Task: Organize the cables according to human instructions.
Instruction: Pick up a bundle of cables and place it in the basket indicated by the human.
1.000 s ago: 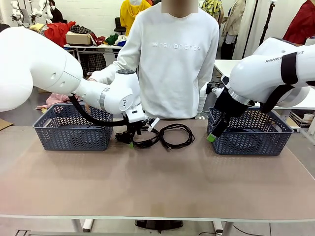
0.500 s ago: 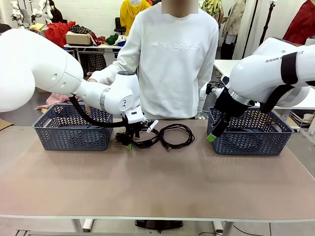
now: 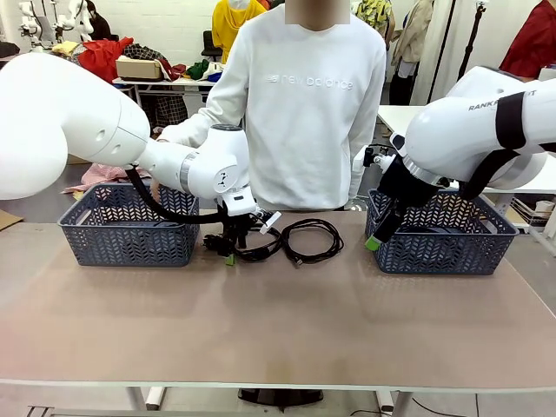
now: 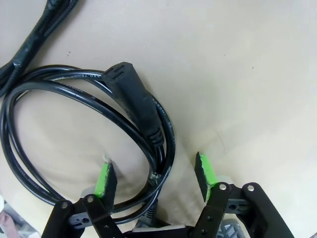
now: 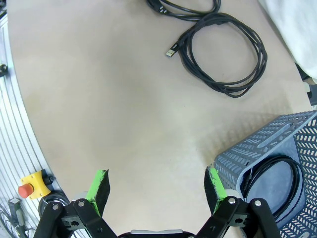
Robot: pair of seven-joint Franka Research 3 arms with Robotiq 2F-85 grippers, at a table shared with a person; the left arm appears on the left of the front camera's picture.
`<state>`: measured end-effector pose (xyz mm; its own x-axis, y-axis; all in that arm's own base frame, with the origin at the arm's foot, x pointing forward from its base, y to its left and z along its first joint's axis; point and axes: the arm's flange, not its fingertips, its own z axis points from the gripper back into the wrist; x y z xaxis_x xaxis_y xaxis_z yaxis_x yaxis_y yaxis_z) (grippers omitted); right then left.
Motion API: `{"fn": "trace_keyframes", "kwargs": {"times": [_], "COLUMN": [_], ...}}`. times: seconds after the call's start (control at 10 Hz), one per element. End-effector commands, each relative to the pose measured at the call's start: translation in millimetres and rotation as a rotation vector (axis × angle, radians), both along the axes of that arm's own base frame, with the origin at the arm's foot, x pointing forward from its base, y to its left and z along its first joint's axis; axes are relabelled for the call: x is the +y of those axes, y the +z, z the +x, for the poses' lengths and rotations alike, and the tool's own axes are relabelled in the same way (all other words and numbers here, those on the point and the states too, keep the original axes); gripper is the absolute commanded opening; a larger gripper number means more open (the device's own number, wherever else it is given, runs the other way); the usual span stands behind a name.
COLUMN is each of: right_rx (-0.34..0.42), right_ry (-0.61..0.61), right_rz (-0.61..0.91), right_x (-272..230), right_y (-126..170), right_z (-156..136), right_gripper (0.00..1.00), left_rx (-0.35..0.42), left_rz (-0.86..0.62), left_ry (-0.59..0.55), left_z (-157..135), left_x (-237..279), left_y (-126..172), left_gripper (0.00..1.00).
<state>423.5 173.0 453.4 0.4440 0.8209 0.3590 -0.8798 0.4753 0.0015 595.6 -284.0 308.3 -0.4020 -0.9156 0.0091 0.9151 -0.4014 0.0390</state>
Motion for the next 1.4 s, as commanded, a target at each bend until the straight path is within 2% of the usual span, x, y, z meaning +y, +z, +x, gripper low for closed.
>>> {"fn": "trace_keyframes", "kwargs": {"times": [0.0,0.1,0.2,0.3,0.4,0.5,0.6,0.7,1.0,1.2,1.3], "right_rx": [-0.001,-0.001,-0.001,-0.001,-0.001,-0.001,-0.001,-0.001,-0.001,-0.001,-0.001], "right_ry": [-0.007,-0.007,-0.007,-0.007,-0.007,-0.007,-0.007,-0.007,-0.007,-0.007,-0.007], "right_rz": [0.002,0.002,0.002,0.002,0.002,0.002,0.002,0.002,0.002,0.002,0.002], "right_x": [0.6,0.6,0.6,0.6,0.6,0.6,0.6,0.6,0.6,0.6,0.6], "right_y": [0.5,0.5,0.5,0.5,0.5,0.5,0.5,0.5,0.5,0.5,0.5], "right_z": [-0.7,-0.7,-0.7,-0.7,-0.7,-0.7,-0.7,-0.7,-0.7,-0.7,-0.7], "right_gripper": [1.0,1.0,1.0,1.0,1.0,1.0,1.0,1.0,1.0,1.0,1.0], "left_rx": [0.017,0.019,0.023,0.023,0.03,0.035,0.045,0.048,0.029,-0.017,-0.017], "left_rz": [-0.001,0.001,-0.003,-0.001,0.003,0.005,0.008,0.008,0.03,0.029,0.017], "left_ry": [-0.021,-0.023,-0.026,-0.034,-0.042,-0.049,-0.059,-0.067,-0.056,-0.036,-0.013], "left_z": [5.6,6.3,6.4,5.9,4.9,3.9,2.1,-1.7,-10.9,-18.0,-23.5], "left_x": [3.1,3.0,2.7,2.2,2.4,3.1,3.6,3.8,3.0,-3.5,-6.6], "left_y": [2.3,2.5,3.0,5.2,7.8,10.7,15.0,20.7,40.7,67.7,85.5], "left_gripper": [0.65,0.49,0.47,0.31,0.3,0.14,0.12,0.0,0.0,0.0,0.0]}}
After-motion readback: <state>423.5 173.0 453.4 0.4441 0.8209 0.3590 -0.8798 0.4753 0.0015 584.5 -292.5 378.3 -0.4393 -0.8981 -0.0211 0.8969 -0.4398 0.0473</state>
